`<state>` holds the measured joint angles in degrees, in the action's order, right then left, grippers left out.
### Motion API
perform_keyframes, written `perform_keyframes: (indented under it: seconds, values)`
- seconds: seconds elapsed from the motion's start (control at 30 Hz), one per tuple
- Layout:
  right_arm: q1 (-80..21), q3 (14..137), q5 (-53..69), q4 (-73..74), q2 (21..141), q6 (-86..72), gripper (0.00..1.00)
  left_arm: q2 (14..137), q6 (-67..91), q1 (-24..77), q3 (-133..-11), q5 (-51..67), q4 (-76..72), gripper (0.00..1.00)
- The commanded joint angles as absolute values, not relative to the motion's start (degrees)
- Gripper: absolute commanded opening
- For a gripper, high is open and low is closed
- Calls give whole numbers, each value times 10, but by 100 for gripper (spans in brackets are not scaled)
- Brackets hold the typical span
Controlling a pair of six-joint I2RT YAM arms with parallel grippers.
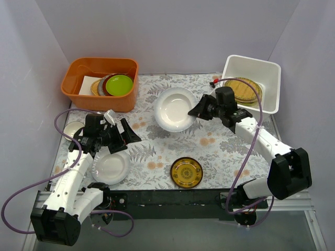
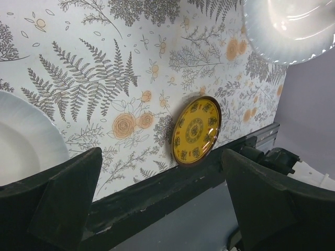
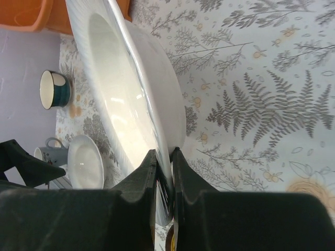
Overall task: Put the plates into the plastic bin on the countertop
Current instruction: Pick up the plate at the center of the board, then place the plate in the plastic bin.
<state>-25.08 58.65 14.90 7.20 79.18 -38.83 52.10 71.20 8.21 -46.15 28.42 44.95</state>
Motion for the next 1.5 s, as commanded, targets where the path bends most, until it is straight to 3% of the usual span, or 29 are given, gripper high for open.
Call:
perform_keyframes:
  seconds: [0.0,0.5,1.03,1.47]
  values:
    - [-180,649,190,38,745,-369,1,509,719,79,-448,314,425,98]
    - [71,672,299,35,735,-395,1,506,711,79,-420,322,423,98]
    - [196,653,359,-32,758,-453,1,487,717,79,-382,326,419,98]
    - [234,638,316,-51,803,-456,1,469,722,79,-345,337,417,98]
